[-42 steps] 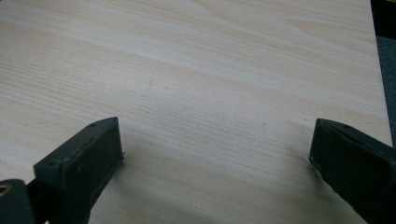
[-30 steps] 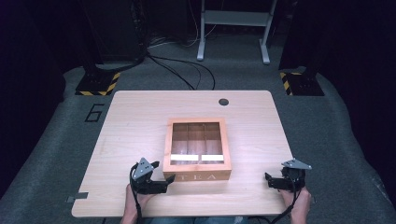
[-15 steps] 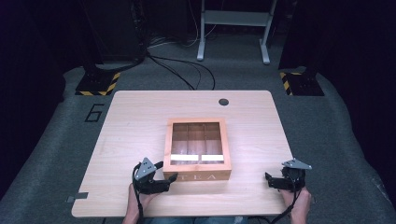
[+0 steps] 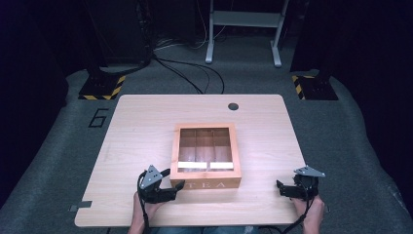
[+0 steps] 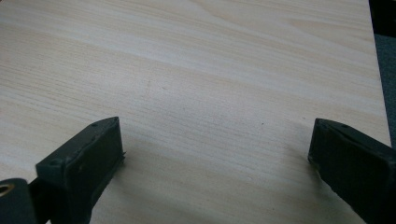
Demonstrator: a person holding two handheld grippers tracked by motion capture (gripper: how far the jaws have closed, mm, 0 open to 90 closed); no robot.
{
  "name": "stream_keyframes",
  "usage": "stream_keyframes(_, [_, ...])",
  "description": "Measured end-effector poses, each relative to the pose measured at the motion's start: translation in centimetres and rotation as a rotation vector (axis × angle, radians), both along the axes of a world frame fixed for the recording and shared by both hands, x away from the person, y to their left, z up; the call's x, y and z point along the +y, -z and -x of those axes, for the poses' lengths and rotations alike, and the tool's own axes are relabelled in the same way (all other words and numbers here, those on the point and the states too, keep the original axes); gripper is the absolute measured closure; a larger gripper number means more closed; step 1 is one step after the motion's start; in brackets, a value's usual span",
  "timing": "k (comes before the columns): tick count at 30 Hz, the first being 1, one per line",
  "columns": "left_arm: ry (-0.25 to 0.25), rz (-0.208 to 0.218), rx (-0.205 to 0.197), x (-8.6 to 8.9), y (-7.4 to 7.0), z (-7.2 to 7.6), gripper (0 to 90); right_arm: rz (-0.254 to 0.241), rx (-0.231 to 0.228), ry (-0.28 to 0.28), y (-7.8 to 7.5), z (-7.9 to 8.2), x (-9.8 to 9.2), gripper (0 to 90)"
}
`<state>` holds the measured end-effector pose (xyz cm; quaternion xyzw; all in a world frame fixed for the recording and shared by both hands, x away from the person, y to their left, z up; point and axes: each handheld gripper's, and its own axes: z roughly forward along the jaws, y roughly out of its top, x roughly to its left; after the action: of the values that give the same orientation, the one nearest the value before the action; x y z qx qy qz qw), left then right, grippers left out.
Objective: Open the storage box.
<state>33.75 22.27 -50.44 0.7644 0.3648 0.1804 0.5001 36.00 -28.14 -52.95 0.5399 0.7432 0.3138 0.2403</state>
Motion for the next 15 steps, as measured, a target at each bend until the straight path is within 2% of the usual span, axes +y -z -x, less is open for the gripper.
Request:
stream_keyframes(4, [0.007,0.000,0.005,0.13,-0.09,0.04,27.2,0.000,-0.001,0.001,0.00,0.01,0.01,2.6])
stream_keyframes(15, [0.006,0.032,-0.002,0.40,-0.02,0.09,29.9,-0.001,-0.002,0.003,0.00,0.01,0.02,2.7])
